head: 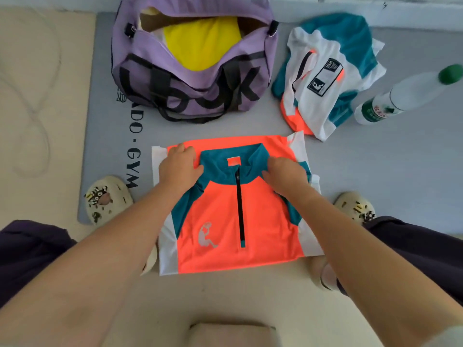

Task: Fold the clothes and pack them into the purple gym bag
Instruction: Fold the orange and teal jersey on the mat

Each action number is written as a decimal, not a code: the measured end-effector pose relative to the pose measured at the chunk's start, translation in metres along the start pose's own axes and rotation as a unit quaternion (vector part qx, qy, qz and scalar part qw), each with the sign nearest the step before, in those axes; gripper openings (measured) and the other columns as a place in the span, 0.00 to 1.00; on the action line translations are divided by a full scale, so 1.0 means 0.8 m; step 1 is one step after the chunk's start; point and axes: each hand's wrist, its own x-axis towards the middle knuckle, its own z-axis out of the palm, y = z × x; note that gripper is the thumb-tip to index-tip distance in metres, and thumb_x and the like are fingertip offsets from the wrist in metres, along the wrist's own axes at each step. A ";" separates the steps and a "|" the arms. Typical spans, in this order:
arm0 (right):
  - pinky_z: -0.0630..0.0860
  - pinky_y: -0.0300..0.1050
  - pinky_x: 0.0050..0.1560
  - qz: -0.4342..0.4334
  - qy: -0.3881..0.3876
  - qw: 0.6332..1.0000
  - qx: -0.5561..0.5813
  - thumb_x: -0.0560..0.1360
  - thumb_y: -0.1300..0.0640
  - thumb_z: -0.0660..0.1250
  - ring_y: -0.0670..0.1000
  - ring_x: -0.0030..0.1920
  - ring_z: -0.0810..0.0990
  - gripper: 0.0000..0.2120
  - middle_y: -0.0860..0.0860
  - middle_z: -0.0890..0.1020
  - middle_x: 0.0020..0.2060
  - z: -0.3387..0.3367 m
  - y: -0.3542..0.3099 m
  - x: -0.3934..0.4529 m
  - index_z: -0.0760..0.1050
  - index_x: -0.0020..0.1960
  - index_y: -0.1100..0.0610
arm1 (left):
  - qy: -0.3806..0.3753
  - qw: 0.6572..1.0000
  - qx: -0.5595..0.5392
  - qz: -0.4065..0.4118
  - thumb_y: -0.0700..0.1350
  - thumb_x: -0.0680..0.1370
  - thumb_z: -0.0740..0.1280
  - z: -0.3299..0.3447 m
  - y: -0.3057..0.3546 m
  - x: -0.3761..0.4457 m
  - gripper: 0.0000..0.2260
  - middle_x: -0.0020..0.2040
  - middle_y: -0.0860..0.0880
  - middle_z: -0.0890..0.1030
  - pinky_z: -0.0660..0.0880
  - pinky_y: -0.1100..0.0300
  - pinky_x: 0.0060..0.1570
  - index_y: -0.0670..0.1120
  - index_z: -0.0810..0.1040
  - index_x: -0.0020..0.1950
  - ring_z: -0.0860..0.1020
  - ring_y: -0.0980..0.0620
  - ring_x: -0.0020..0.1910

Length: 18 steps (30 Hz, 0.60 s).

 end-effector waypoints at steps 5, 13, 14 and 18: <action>0.72 0.57 0.54 0.010 0.055 0.998 0.002 0.71 0.46 0.72 0.61 0.58 0.73 0.28 0.58 0.74 0.57 0.003 -0.006 0.024 0.68 0.62 0.60 | -0.081 0.996 0.011 0.025 0.60 0.72 0.71 0.022 -0.020 0.012 0.33 0.76 0.44 0.60 0.68 0.42 0.64 0.48 0.66 0.73 0.58 0.43 0.75; 0.68 0.50 0.47 0.111 -0.020 0.981 0.158 0.72 0.43 0.70 0.56 0.45 0.75 0.16 0.49 0.76 0.38 0.015 0.017 0.045 0.71 0.43 0.55 | -0.018 0.996 -0.050 -0.078 0.61 0.74 0.68 0.036 -0.003 -0.001 0.19 0.43 0.47 0.79 0.70 0.50 0.49 0.45 0.75 0.48 0.77 0.43 0.45; 0.66 0.48 0.44 0.111 -0.028 0.981 0.154 0.72 0.44 0.71 0.55 0.42 0.74 0.17 0.48 0.73 0.35 0.016 0.018 0.045 0.69 0.39 0.55 | -0.053 0.991 -0.051 -0.111 0.64 0.73 0.68 0.036 -0.002 -0.003 0.21 0.41 0.48 0.78 0.70 0.50 0.49 0.45 0.74 0.46 0.76 0.44 0.43; 0.63 0.46 0.40 0.101 -0.050 0.979 0.172 0.73 0.48 0.70 0.53 0.36 0.69 0.20 0.48 0.69 0.30 0.014 0.022 0.043 0.63 0.33 0.53 | -0.107 0.986 -0.037 -0.122 0.62 0.72 0.70 0.033 -0.004 -0.007 0.19 0.35 0.50 0.76 0.69 0.53 0.47 0.48 0.72 0.34 0.77 0.44 0.42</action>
